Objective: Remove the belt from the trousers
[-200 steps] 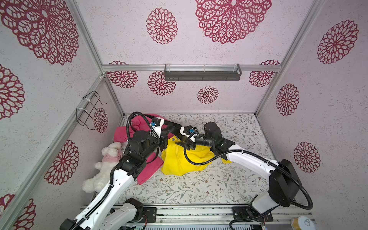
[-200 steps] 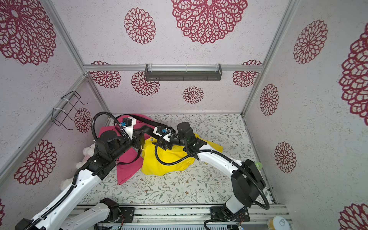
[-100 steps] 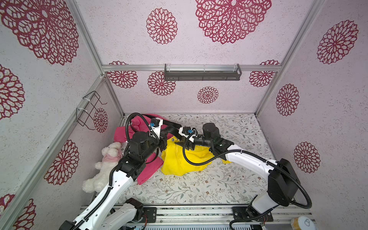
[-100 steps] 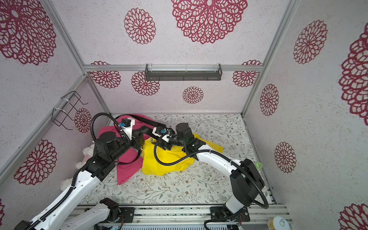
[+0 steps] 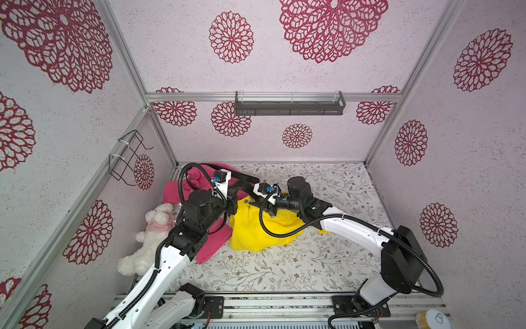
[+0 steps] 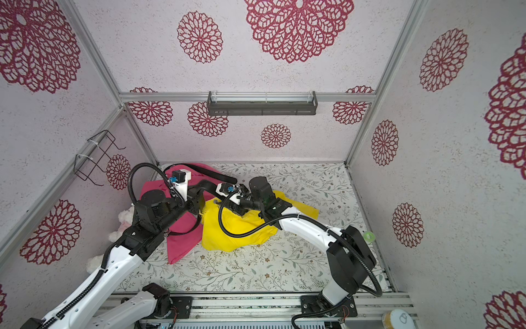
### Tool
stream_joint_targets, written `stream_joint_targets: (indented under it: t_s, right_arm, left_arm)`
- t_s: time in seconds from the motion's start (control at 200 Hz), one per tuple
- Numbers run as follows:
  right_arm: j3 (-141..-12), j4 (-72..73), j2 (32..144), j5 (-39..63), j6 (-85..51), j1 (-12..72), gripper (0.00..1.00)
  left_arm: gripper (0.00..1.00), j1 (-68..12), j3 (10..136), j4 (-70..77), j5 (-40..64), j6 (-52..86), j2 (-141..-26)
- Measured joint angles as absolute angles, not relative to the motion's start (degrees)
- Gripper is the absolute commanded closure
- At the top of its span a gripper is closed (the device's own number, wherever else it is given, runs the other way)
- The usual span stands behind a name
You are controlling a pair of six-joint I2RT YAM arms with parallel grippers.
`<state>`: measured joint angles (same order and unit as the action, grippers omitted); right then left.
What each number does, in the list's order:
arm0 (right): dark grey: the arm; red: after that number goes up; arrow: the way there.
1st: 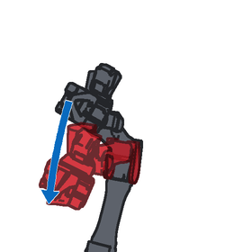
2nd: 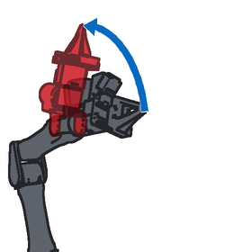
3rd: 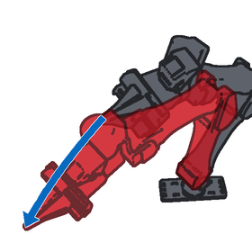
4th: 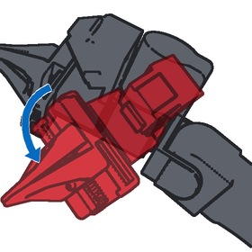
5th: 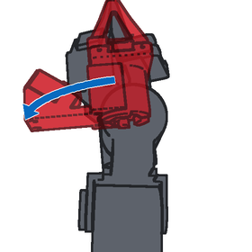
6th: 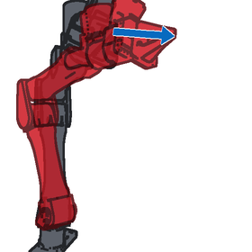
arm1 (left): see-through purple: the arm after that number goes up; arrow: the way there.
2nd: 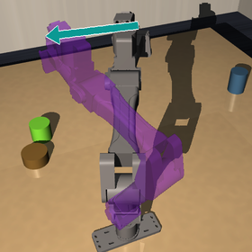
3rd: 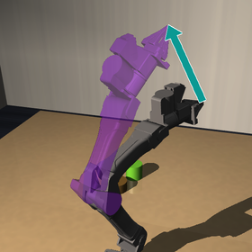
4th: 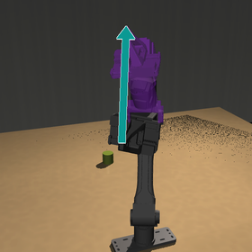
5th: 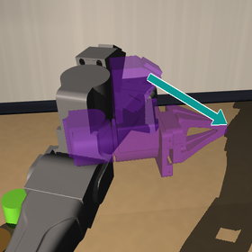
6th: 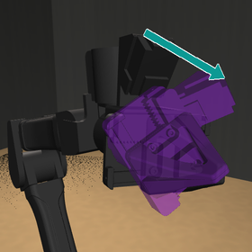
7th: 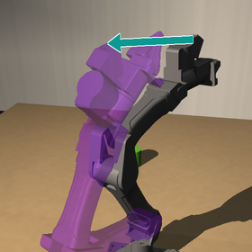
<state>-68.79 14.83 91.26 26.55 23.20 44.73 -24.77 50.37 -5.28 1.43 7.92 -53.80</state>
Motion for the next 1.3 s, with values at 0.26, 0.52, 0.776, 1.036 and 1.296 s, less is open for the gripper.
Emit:
stream_joint_targets:
  t_s: [0.26, 0.52, 0.776, 1.036, 1.296]
  right_arm:
    - [-71.0, 5.6, 86.5, 29.4, 21.9, 41.4, 1.0]
    - [-66.6, -3.5, 76.2, 30.4, 18.4, 35.0, 1.0]
    - [-62.3, -8.0, 70.7, 31.9, 16.9, 31.9, 1.0]
    - [-66.7, -19.2, 70.0, 28.3, 18.5, 30.9, 1.0]
    - [-79.0, -31.3, 74.8, 20.9, 22.3, 32.3, 1.0]
  left_arm:
    - [1.0, -22.9, 47.8, -8.4, -6.2, 8.3, -52.5]
    - [1.0, -17.0, 45.8, -8.0, -3.2, 13.5, -52.2]
    - [1.0, -15.1, 43.9, -8.1, 2.8, 19.2, -53.1]
    - [0.36, -14.1, 47.2, -9.5, 3.0, 20.9, -59.2]
    - [0.03, -26.3, 55.5, -15.7, -7.5, 11.9, -59.2]
